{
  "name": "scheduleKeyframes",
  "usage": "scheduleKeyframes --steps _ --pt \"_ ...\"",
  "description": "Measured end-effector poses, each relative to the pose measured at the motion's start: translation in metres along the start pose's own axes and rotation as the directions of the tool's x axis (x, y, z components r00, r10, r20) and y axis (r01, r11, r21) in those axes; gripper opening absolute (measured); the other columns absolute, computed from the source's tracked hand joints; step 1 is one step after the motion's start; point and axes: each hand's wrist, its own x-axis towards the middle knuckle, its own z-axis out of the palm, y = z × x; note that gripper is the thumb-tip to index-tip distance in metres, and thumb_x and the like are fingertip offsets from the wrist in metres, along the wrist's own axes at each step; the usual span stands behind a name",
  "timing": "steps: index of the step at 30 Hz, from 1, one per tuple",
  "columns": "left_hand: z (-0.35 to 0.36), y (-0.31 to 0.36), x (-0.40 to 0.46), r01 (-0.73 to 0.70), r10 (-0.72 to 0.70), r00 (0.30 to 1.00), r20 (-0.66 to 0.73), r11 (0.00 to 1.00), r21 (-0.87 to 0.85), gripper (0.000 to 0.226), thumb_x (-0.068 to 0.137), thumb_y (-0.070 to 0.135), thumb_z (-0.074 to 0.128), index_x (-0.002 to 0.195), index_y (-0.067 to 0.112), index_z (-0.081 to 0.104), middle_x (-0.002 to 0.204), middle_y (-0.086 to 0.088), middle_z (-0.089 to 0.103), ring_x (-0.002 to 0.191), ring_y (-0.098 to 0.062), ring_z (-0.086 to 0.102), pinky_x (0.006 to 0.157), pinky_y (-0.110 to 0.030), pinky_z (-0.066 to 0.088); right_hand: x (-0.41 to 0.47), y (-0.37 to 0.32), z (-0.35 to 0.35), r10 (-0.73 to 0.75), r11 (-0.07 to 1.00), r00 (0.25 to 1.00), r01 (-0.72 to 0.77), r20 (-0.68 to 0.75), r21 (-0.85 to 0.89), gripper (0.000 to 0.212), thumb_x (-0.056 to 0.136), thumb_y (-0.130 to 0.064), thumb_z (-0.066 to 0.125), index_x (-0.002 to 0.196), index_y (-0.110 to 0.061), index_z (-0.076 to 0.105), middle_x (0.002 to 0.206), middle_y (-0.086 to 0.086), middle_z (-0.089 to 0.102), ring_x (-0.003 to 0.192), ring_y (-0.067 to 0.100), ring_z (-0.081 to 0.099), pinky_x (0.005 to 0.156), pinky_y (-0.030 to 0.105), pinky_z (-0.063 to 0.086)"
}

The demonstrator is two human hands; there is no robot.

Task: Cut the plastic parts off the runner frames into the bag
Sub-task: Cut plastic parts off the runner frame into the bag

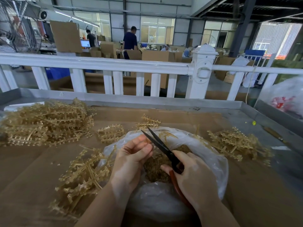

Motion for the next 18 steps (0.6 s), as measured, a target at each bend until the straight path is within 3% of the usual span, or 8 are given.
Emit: scheduleKeyframes --steps 6,12,18 --pt "0.005 0.0021 -0.0004 -0.066 0.06 0.994 -0.09 0.996 -0.065 0.043 0.057 -0.01 0.061 0.096 0.007 0.067 0.07 -0.004 0.064 0.066 -0.009 0.068 0.064 -0.017 0.056 -0.0006 0.0014 -0.0045 -0.003 0.998 0.999 0.005 -0.034 0.055 0.047 0.076 -0.063 0.059 0.113 -0.034 0.064 0.09 -0.012 0.064 0.093 0.012 0.058 0.075 0.025 0.044" --pt "0.0055 0.0037 0.0 -0.074 0.068 0.994 -0.082 0.994 -0.079 0.041 0.059 -0.01 0.06 0.096 0.007 0.067 0.078 -0.007 0.052 0.064 -0.007 0.065 0.067 -0.018 0.056 -0.0026 -0.0019 -0.0063 -0.057 0.996 0.998 0.059 -0.023 0.072 0.037 0.074 -0.064 0.057 0.102 -0.039 0.062 0.081 -0.016 0.058 0.086 0.008 0.054 0.07 0.023 0.042" --pt "0.0056 0.0049 -0.0017 -0.093 0.089 0.995 -0.041 0.991 -0.091 0.045 0.062 -0.011 0.058 0.103 0.006 0.063 0.056 0.008 0.052 0.065 -0.007 0.066 0.072 -0.021 0.057 -0.0029 -0.0037 -0.0057 -0.086 0.995 0.996 0.086 0.0 0.053 0.035 0.075 -0.059 0.062 0.101 -0.037 0.063 0.082 -0.015 0.058 0.086 0.009 0.054 0.073 0.024 0.043"
